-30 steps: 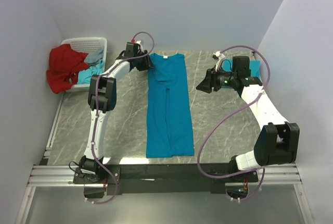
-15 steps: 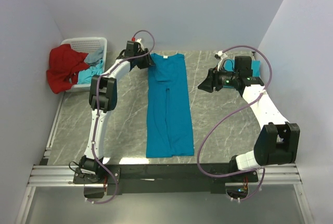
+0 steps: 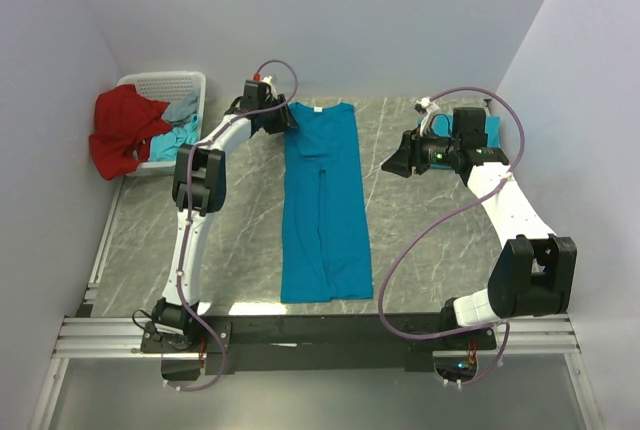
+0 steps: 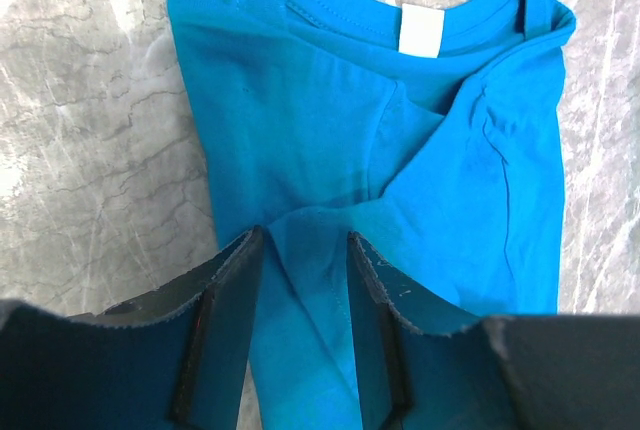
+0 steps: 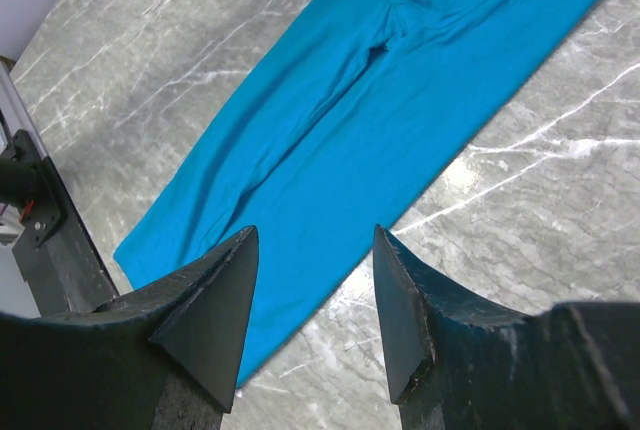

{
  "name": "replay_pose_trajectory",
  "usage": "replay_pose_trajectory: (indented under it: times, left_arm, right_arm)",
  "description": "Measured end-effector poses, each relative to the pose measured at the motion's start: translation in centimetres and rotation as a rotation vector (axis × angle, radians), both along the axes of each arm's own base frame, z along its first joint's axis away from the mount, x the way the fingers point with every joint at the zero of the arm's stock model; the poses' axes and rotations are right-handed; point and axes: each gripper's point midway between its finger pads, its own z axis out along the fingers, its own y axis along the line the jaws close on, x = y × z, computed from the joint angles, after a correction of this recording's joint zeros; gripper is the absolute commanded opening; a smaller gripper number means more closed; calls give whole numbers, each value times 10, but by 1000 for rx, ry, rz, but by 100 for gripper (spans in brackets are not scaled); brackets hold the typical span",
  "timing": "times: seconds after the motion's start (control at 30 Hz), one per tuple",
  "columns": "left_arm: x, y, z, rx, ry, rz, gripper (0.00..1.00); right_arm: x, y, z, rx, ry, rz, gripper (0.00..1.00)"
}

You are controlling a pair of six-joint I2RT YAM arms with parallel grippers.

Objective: Fold and stack the t-shirts
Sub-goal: Fold the tshirt

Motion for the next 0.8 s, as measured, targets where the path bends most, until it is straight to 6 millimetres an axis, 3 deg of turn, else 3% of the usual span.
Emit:
replay_pose_trajectory:
  times: [0.37,0.5,0.8]
  left_arm:
    - [0,0,-1,10,-8,-17,39]
    - [-1,-2,-5,7,-6,-30,24]
    - [0,-4,-2,4,-15,-46,3]
  right_arm:
    - [-1,-1,0,8,7,3,56]
    - [-1,-2,0,10,8,1,56]
    - [-2,-2,-1,11,17,2,56]
